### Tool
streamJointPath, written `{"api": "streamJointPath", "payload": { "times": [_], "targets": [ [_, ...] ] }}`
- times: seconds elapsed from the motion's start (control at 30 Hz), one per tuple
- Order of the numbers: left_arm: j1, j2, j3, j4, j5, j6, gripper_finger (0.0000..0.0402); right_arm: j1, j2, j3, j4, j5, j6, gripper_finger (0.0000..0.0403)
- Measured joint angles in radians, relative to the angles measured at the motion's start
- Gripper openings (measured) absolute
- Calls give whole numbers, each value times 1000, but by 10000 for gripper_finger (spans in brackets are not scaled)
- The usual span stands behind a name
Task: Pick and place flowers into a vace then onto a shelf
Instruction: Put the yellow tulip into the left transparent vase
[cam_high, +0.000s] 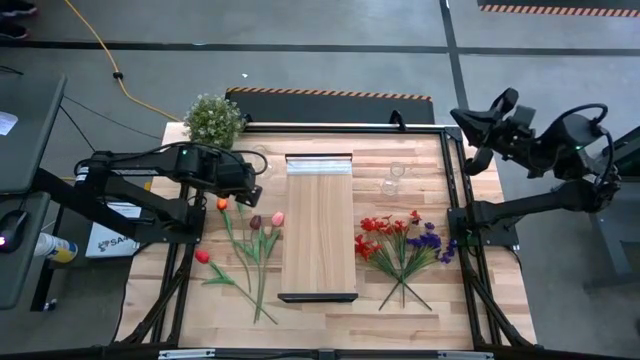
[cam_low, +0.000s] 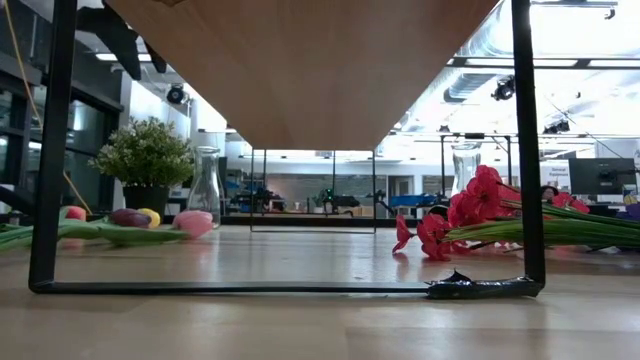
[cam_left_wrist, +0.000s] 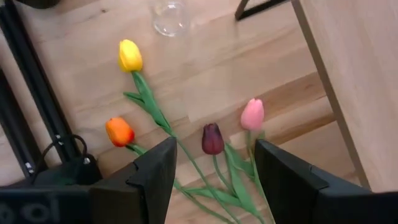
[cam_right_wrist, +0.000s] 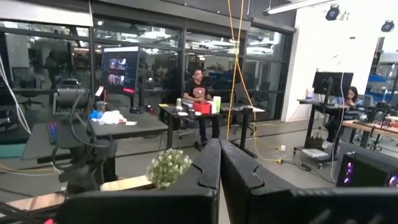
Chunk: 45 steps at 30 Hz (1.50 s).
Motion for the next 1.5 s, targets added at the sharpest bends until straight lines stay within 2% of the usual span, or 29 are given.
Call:
{"api": "streamJointPath", "payload": {
  "times": [0.2, 0.3, 0.5, 0.7, 1.0, 1.5],
  "targets": [
    [0, -4, -52, 17, -9, -21, 248, 0, 0, 0, -2, 0, 0, 0],
    [0, -30, -154, 82, 17, -63, 248, 0, 0, 0, -2, 0, 0, 0],
    [0, -110, -406, 323, 126, -111, 248, 0, 0, 0, -2, 0, -1, 0],
    [0, -138, -551, 357, 136, -228, 248, 0, 0, 0, -1, 0, -1, 0],
    [0, -130, -632, 544, 90, -241, 248, 0, 0, 0, -1, 0, -1, 0],
    [0, 24, -652, 547, -19, -304, 248, 0, 0, 0, 0, -42, 0, 0]
  ]
}}
